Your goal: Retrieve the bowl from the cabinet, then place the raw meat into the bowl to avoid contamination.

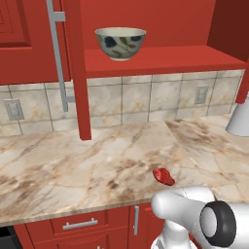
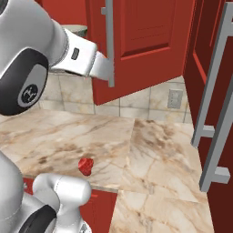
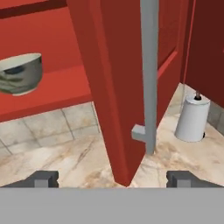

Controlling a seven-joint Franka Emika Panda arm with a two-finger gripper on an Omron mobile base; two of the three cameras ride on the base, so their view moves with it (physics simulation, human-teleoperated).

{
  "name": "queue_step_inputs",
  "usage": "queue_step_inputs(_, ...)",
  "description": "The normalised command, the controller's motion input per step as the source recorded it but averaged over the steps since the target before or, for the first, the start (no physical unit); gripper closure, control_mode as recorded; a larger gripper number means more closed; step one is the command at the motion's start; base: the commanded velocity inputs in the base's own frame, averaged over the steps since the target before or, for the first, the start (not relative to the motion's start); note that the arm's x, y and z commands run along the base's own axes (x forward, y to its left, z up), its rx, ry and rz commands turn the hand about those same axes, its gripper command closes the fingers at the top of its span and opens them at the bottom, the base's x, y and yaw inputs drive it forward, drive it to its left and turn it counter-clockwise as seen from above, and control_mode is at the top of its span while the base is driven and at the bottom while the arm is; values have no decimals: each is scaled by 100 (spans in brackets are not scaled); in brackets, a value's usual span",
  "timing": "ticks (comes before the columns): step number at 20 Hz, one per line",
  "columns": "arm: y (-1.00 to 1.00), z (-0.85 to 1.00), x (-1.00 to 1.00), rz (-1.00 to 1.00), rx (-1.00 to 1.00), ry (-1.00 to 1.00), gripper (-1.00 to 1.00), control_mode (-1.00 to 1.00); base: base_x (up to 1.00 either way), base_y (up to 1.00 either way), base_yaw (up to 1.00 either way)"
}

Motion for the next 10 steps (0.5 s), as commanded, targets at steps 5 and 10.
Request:
queue_step_inputs(5,65,-12,-17,-10,-22,17,-100,-100,0,0,0)
queue_step_inputs(10,55,-26,1,-8,-36,18,-100,-100,0,0,0)
